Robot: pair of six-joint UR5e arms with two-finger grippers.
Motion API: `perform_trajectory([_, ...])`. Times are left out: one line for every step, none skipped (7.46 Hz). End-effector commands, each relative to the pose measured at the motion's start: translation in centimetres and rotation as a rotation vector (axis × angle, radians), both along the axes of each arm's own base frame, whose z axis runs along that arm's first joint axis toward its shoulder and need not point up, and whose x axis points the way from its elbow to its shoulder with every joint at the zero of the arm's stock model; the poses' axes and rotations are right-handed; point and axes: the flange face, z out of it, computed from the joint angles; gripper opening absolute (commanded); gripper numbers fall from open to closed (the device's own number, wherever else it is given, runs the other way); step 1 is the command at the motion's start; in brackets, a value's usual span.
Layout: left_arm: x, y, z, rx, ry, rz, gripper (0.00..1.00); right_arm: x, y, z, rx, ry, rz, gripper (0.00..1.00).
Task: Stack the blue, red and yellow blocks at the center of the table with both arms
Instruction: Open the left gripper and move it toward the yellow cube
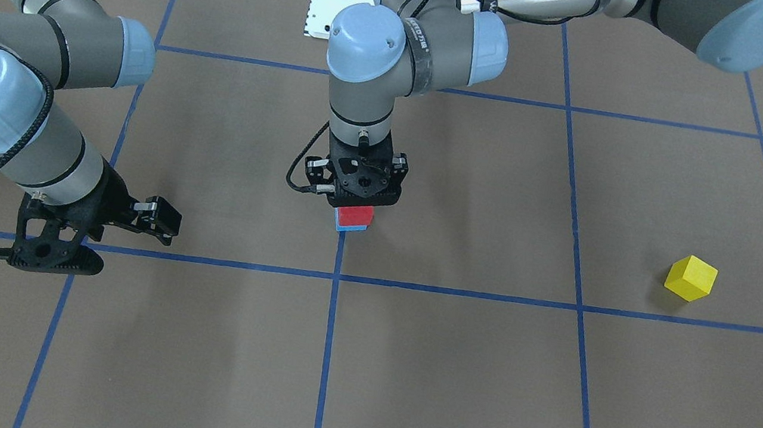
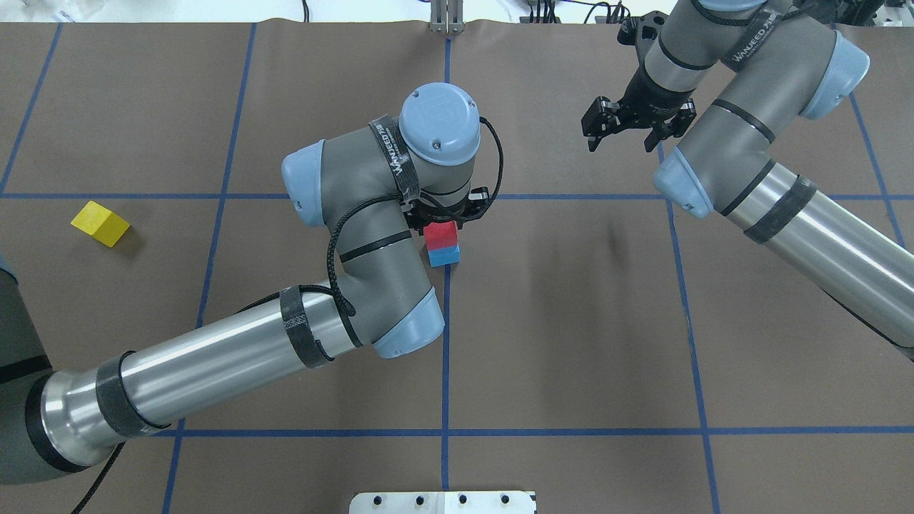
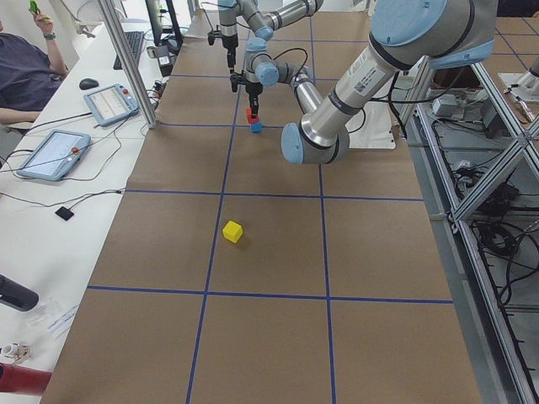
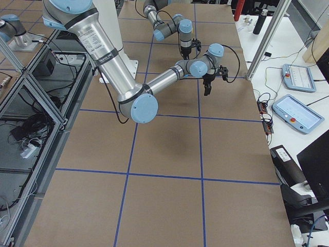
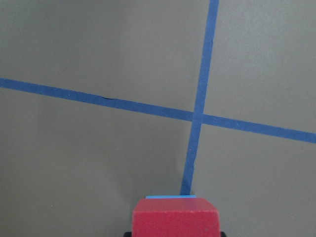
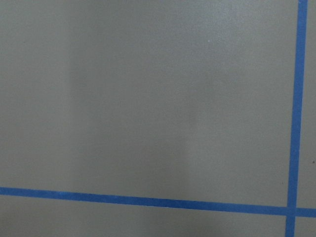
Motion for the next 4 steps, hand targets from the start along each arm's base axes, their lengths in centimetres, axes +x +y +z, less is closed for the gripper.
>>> perform_trajectory([-1.5, 0.3, -1.6, 0.021, 0.027, 0.001, 1.0, 0.3, -0.2, 0.0, 0.0, 0.0, 0.005, 1.0])
perform_trajectory([-5.5, -0.6, -2.5, 0.004, 0.066, -0.007, 1.0, 0.4, -0.3, 0.0, 0.0, 0.0, 0.006, 1.0])
perform_trajectory([-11.3, -1.3, -1.8, -0.014, 0.079, 0.027, 1.0, 0.4, -0.2, 0.0, 0.001, -0.002, 0.005, 1.0])
perform_trajectory([-17.7, -1.5, 0.7, 0.039, 0.034, 0.066, 1.0, 0.5, -0.2, -0.2, 0.002, -0.003, 0.006, 1.0])
